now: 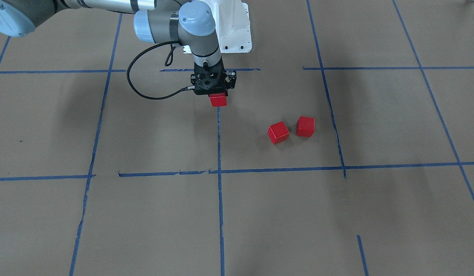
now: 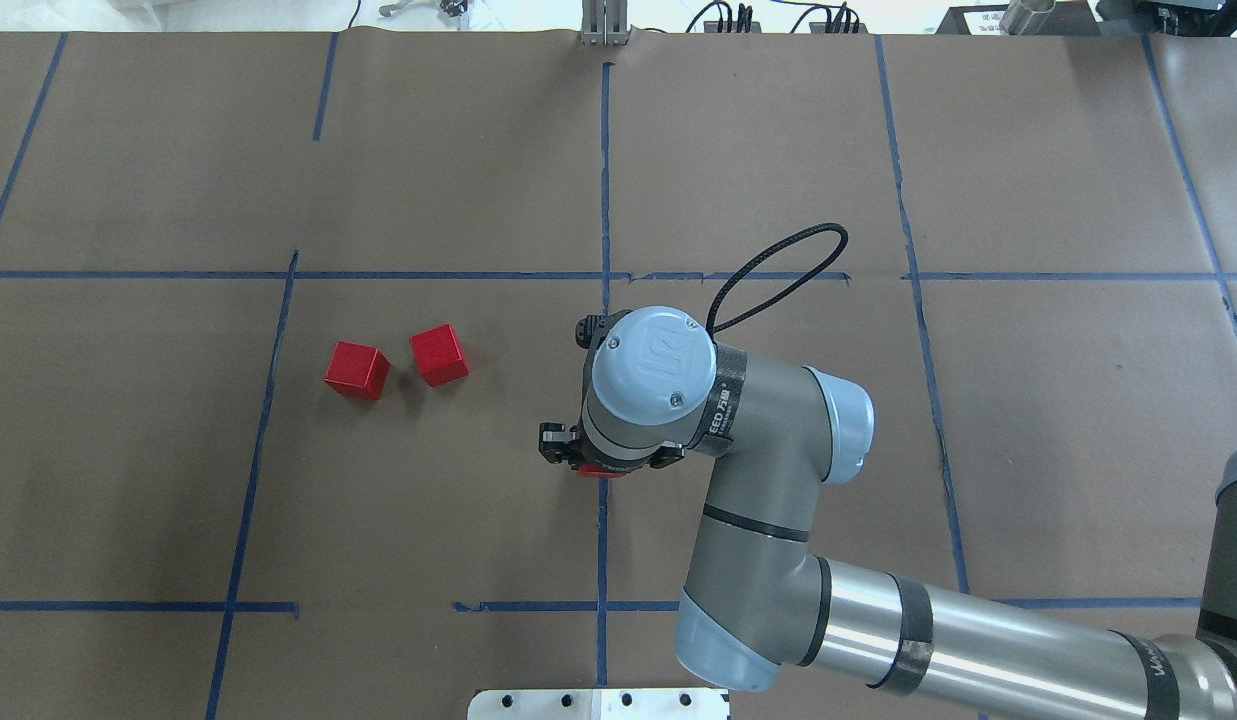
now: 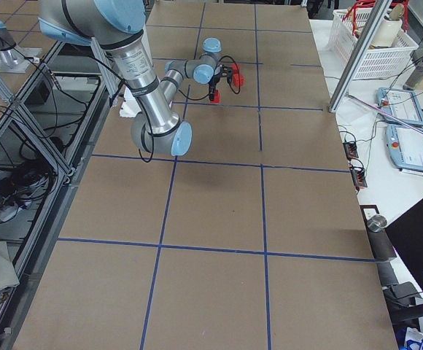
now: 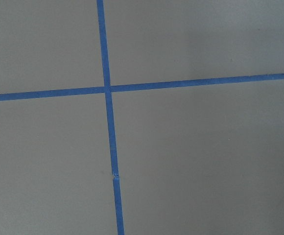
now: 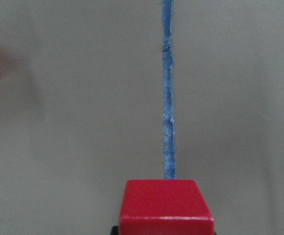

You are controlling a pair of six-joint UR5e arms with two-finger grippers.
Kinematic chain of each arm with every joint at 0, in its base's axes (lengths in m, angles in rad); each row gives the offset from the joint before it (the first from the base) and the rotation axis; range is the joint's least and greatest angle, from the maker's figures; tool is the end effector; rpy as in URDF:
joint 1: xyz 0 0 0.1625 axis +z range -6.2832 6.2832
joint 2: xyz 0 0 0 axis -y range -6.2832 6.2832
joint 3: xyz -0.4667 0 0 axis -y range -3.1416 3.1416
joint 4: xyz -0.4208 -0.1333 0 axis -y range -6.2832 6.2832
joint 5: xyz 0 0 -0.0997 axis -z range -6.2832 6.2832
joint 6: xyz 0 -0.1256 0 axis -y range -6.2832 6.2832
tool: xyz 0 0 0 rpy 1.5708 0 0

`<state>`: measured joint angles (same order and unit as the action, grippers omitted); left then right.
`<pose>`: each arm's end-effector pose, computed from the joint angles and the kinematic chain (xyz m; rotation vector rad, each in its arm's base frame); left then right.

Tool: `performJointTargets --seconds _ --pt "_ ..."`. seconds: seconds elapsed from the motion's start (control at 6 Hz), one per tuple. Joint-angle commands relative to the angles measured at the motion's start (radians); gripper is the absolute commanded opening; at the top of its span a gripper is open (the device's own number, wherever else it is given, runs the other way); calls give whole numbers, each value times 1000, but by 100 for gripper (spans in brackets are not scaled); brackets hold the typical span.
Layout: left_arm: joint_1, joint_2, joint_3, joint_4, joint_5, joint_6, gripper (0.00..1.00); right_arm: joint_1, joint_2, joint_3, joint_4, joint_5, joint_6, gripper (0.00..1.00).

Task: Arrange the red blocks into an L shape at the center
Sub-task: 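Lower the red cube at the grid center and open the right gripper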

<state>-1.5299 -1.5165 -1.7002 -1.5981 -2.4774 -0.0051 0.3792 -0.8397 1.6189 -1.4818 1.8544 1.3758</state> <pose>-0.0139 -0.5024 0.6638 0.0745 0.9079 0.0797 -0.6766 -0.3753 0.2161 -0.0105 -0.9016 0.0485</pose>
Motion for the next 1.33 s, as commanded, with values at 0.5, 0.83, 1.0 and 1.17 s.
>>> performJointTargets --seconds 0.5,0.83,1.0,1.17 --pt "1 -1 -1 -13 0 -1 100 -14 27 -57 -6 -3 17 4" --pt "2 -1 -1 -13 -2 -1 100 -14 24 -56 -11 -4 14 7" --pt "2 -1 -1 -13 0 -1 100 -14 22 -56 -11 -4 14 9" --pt "2 -1 -1 -13 -2 -1 100 -14 22 -56 -12 -4 14 13"
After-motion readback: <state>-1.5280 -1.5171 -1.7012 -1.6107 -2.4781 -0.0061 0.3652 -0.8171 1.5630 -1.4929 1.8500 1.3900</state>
